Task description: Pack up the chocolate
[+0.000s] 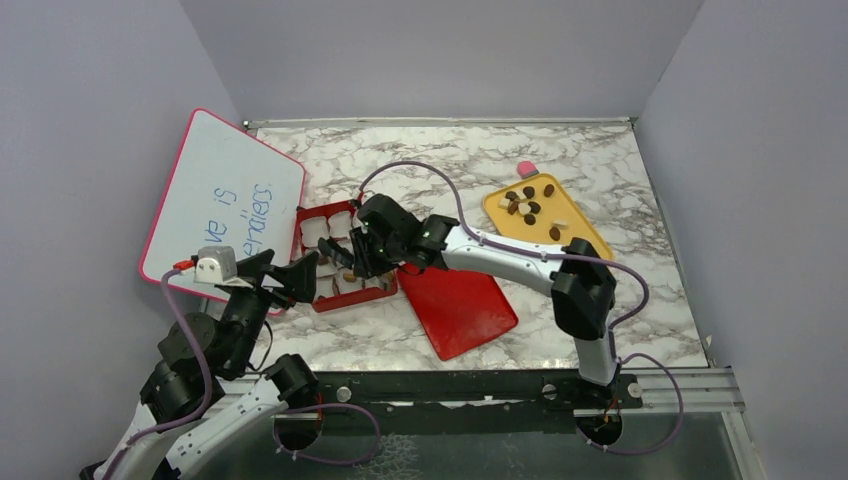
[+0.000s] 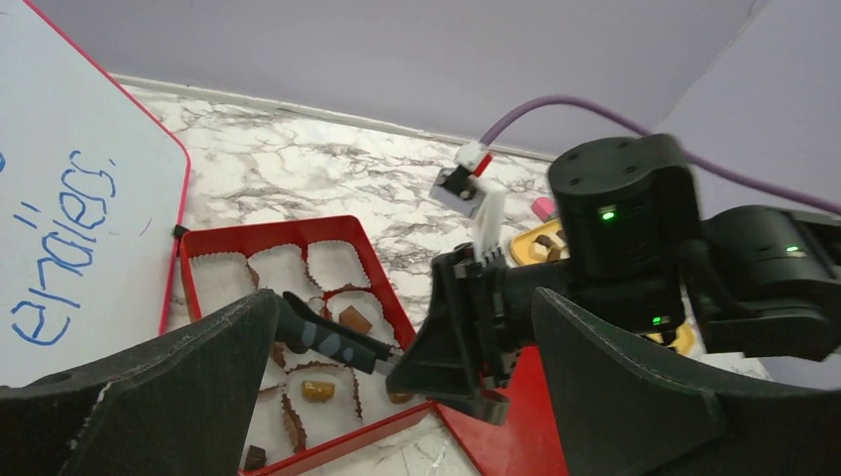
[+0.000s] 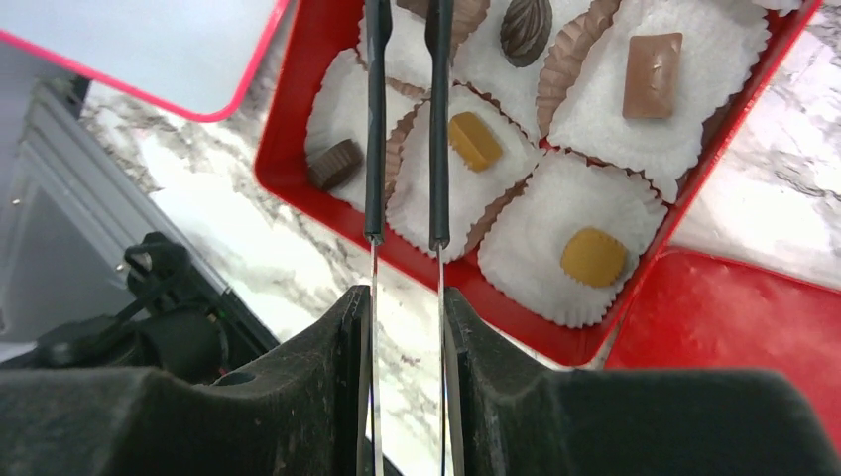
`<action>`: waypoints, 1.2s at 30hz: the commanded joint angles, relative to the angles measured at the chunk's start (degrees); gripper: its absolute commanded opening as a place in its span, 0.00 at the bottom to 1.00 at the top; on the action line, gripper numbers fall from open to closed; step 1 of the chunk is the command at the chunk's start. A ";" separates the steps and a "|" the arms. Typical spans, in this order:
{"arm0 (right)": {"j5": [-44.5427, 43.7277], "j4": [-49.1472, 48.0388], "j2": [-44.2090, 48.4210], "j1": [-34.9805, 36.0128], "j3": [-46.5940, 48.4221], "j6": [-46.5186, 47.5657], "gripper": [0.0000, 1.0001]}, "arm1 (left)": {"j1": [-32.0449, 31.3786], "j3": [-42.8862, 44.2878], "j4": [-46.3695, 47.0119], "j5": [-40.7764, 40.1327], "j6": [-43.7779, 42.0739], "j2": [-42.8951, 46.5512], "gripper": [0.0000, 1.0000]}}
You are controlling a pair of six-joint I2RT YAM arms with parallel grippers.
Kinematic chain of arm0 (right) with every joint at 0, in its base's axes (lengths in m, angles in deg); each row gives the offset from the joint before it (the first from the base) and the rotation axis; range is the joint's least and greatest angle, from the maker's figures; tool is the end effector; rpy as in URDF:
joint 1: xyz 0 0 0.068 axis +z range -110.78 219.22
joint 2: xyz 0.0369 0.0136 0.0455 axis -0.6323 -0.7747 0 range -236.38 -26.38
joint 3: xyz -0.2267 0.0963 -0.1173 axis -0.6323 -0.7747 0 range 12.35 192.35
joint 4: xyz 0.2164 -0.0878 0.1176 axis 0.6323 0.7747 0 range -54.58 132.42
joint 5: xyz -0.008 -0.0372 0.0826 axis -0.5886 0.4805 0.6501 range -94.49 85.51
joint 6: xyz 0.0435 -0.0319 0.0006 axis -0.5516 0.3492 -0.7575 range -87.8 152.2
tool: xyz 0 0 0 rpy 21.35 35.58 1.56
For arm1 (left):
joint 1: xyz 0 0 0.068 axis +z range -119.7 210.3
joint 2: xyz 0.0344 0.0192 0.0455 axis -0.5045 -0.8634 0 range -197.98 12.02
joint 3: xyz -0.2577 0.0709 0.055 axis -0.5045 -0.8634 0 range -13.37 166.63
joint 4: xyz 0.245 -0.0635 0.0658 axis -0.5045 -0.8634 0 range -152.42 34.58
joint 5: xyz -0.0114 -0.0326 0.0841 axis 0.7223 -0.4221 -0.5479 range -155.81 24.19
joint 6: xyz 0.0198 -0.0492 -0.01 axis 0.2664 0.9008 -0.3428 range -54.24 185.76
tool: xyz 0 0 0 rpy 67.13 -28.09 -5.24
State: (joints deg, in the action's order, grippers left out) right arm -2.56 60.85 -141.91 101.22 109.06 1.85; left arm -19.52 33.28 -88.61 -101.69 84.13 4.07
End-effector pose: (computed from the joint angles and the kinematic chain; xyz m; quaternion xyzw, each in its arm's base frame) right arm 0.2165 0.4099 0.2530 -0.2575 0.8845 0.2911 0.2579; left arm 0.0254 0.0024 0.3600 -0.0462 0.6775 -0.2233 0.6993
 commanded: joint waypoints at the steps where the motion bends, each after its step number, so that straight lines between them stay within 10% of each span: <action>1: -1.40 -0.10 7.40 0.68 -2.94 1.45 0.34 | 0.26 -1.16 -0.66 -1.71 -1.23 -0.89 0.99; 20: -23.13 12.09 30.30 -1.06 -18.76 1.93 0.32 | 0.22 -3.92 2.57 5.57 0.35 -11.41 0.99; 36: -23.88 17.02 42.90 -23.39 -30.00 6.76 0.33 | 0.30 -6.27 4.98 8.40 -1.75 -22.10 0.99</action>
State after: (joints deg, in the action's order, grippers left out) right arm -25.68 76.24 -101.05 82.23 80.36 6.02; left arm -19.52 28.62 -85.35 -93.62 83.73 -19.34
